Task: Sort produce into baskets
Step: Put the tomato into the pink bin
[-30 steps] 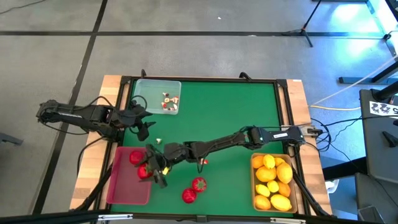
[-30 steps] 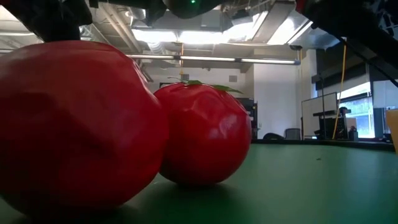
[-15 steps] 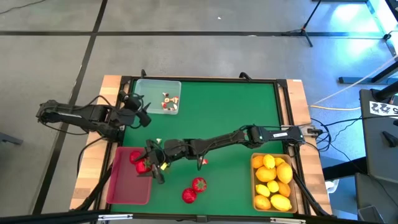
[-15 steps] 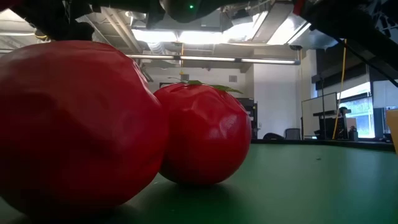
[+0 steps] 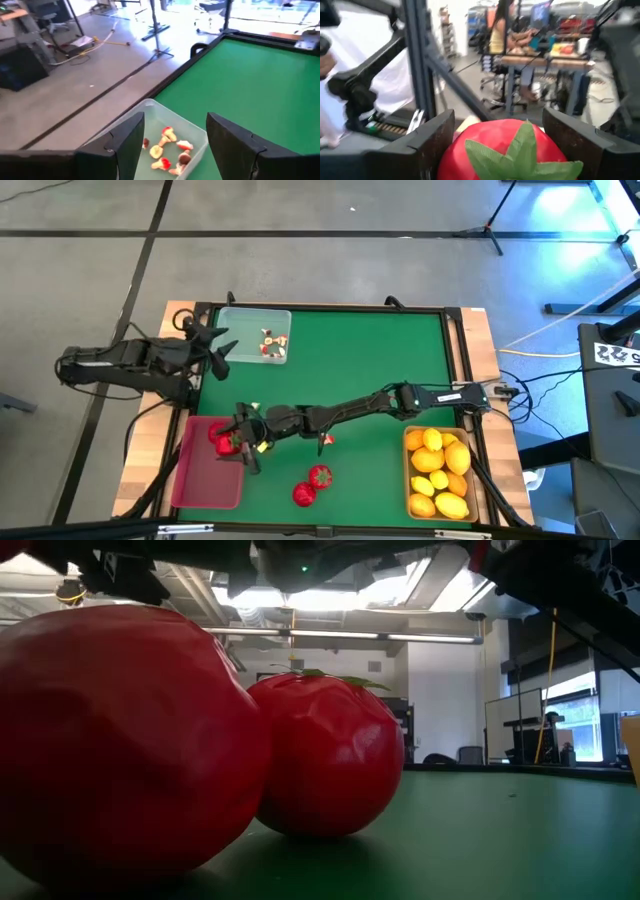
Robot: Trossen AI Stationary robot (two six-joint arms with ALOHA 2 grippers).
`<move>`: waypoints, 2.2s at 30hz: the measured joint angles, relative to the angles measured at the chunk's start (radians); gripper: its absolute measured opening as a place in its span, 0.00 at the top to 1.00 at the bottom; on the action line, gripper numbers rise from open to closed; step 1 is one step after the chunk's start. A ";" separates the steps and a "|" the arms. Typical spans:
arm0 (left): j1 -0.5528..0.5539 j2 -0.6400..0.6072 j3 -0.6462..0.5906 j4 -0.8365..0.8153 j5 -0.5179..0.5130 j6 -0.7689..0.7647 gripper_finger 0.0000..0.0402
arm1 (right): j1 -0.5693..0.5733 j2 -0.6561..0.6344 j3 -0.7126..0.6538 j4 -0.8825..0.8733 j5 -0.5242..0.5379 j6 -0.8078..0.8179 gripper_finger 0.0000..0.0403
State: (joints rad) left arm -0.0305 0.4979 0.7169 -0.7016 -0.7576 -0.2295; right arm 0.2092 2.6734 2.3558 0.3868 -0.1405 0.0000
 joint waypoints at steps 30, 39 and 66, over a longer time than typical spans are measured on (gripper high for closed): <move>0.039 -0.045 0.000 0.002 0.023 0.002 0.48 | -0.022 0.086 0.000 -0.018 0.083 0.106 0.28; 0.039 -0.045 -0.001 0.001 0.022 0.002 0.48 | -0.051 0.046 0.000 -0.022 -0.111 0.175 0.23; 0.039 -0.045 -0.001 -0.107 0.022 -0.076 0.48 | 0.095 -0.187 -0.001 -1.523 0.072 -0.027 0.09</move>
State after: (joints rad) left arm 0.0086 0.4530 0.7155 -0.8090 -0.7361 -0.3054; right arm 0.3040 2.4859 2.3547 -1.1362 -0.0685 -0.0270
